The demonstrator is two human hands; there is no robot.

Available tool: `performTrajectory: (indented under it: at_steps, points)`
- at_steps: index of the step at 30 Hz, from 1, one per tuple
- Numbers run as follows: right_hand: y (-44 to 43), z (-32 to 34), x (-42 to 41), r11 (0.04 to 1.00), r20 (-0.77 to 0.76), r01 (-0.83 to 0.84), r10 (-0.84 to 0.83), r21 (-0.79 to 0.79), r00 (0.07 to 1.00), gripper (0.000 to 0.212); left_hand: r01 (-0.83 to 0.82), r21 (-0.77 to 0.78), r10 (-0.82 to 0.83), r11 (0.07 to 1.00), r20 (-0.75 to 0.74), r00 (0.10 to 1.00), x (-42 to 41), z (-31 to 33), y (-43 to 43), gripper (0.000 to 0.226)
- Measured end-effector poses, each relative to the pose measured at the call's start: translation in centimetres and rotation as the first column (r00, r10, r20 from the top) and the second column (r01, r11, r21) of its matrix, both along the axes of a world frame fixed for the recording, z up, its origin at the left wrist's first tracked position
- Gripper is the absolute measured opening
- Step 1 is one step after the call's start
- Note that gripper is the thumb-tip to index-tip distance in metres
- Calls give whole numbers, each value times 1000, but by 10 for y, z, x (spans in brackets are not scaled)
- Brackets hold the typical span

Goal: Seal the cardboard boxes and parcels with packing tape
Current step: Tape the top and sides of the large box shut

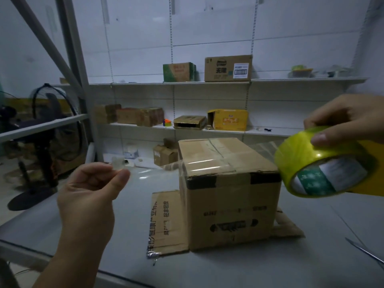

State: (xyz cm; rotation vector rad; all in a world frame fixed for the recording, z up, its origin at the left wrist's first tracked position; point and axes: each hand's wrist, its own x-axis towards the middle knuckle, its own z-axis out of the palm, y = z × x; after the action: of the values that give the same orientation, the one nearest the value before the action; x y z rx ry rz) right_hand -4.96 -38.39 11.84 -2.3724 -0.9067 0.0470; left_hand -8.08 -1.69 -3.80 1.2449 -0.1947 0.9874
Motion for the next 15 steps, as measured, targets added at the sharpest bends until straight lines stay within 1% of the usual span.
performTrajectory:
  at_steps: [1,2,3,4,5,6,8,11,12,14,15]
  points:
    - [-1,-4,-2,1000,-80,-23,24,17,997,61,5,11,-5,1000,1,1000,0,-1,7,45]
    - [-2,-9,-3,999,-172,-34,39,28,984,60,7,10,-6,1000,-7,1000,-1,-2,12,50]
    - [-2,-14,-4,999,-263,-29,40,44,964,61,15,17,-15,1000,-12,1000,-1,-3,14,49]
    - [-2,-17,-5,999,-307,-16,28,40,951,61,19,13,-18,1000,-9,1000,1,-4,15,42]
    - [-1,-21,-4,1000,-286,-8,8,2,958,60,17,10,-17,1000,-1,1000,3,-6,15,30]
    - [1,-22,-3,997,-195,6,-20,-74,981,58,6,10,-6,1000,-5,1000,7,-8,14,19]
    - [11,-23,-5,967,28,74,-70,-242,997,64,-12,-5,12,1000,-46,999,12,-14,10,22]
    - [18,-22,-7,861,279,261,-147,-436,949,67,-32,-68,26,997,-76,997,15,-20,13,29]
    - [18,-22,-7,814,354,334,-171,-474,919,67,-25,-66,20,998,-83,996,16,-21,14,25]
    - [16,-17,-5,730,442,423,-183,-537,878,70,-9,-18,7,1000,-83,997,18,-22,12,24]
    - [17,-15,-4,699,446,443,-195,-562,874,69,-5,4,5,1000,-94,996,20,-23,11,25]
